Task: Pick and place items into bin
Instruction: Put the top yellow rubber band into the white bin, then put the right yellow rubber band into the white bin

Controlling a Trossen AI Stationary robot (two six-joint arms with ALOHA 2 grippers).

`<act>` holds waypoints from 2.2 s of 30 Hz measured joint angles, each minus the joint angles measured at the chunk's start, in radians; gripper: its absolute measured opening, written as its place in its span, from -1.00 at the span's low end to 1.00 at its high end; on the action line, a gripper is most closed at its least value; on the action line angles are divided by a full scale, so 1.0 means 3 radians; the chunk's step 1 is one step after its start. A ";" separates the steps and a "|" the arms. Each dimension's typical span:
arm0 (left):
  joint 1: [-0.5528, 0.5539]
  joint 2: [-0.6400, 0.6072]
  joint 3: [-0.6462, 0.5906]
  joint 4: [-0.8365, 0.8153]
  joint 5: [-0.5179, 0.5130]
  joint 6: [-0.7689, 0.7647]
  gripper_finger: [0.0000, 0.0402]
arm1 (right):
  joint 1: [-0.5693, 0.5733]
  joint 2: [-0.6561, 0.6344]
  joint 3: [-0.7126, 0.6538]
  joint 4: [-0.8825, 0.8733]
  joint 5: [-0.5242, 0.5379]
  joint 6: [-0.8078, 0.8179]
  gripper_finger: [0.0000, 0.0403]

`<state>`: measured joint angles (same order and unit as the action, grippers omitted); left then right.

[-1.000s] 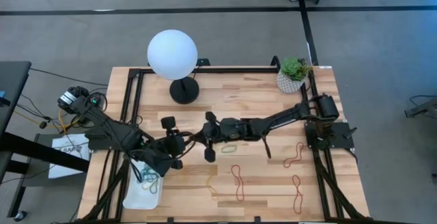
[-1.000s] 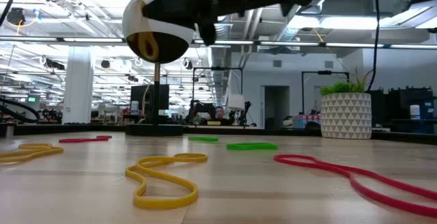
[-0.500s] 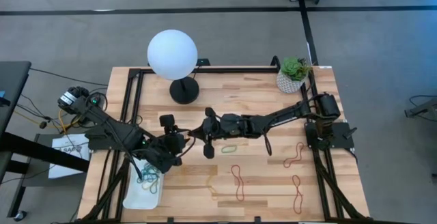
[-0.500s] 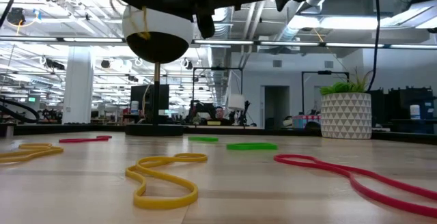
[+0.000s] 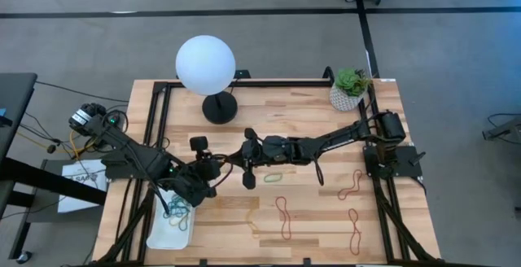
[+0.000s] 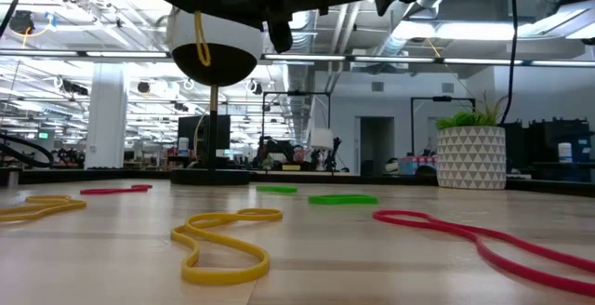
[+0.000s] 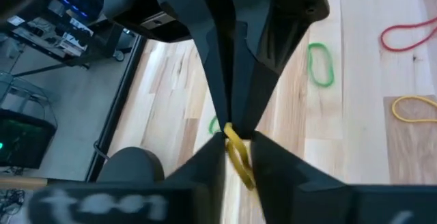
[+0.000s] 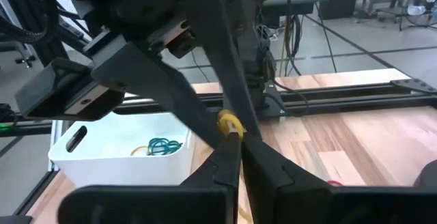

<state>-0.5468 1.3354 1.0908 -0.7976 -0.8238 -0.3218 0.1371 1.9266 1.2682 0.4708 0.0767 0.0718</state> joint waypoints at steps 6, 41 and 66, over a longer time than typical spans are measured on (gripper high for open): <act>-0.0006 0.0001 -0.0004 -0.0029 0.0040 -0.0001 -0.96 | 0.0000 -0.0005 0.0001 -0.0183 0.0004 0.0056 -0.80; -0.1387 0.0072 -0.0137 -0.1130 0.2446 -0.2625 -0.93 | 0.0155 0.0037 0.0000 -0.1370 0.0008 0.0611 -0.57; -0.1261 0.0422 -0.0437 -0.0837 0.2590 -0.2212 -0.47 | 0.0148 0.0037 0.0000 -0.1372 -0.0002 0.0633 -0.57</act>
<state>-0.9253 1.4620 0.9596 -1.0486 -0.0467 -0.9854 0.1814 1.9377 1.2682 0.0593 0.0759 0.2619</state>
